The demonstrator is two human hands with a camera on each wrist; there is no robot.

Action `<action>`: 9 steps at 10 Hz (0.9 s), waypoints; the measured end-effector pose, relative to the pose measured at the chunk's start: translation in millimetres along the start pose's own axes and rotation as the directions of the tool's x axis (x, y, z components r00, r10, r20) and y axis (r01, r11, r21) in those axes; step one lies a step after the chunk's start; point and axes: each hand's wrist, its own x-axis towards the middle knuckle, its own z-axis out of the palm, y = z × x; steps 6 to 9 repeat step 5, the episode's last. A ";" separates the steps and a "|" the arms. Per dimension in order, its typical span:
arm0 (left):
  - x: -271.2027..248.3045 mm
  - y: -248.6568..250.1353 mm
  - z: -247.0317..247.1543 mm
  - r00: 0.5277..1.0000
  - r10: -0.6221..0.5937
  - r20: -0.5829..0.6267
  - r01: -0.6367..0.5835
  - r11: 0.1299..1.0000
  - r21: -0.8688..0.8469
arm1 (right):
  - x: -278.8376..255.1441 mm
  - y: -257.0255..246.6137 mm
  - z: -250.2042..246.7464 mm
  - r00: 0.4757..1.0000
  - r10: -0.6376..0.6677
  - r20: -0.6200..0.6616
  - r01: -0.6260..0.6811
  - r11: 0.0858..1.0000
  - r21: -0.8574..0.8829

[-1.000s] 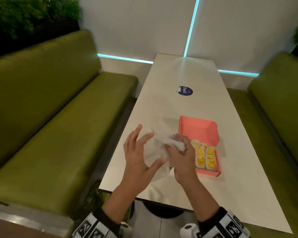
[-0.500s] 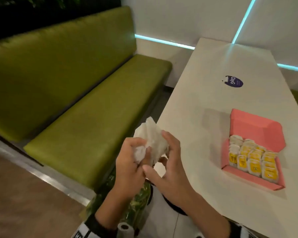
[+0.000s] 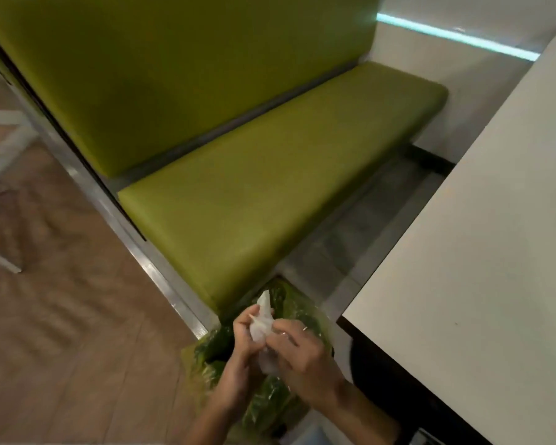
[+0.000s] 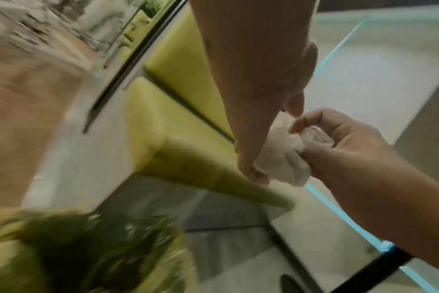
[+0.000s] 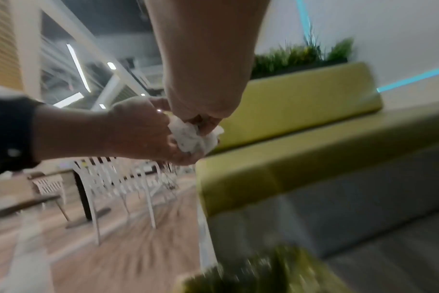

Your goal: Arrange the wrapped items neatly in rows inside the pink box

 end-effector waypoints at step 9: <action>76.6 -147.2 -109.5 0.944 -0.207 -0.258 0.322 0.402 0.857 | -61.2 120.1 109.6 0.382 0.641 0.666 -0.783 0.607 -0.136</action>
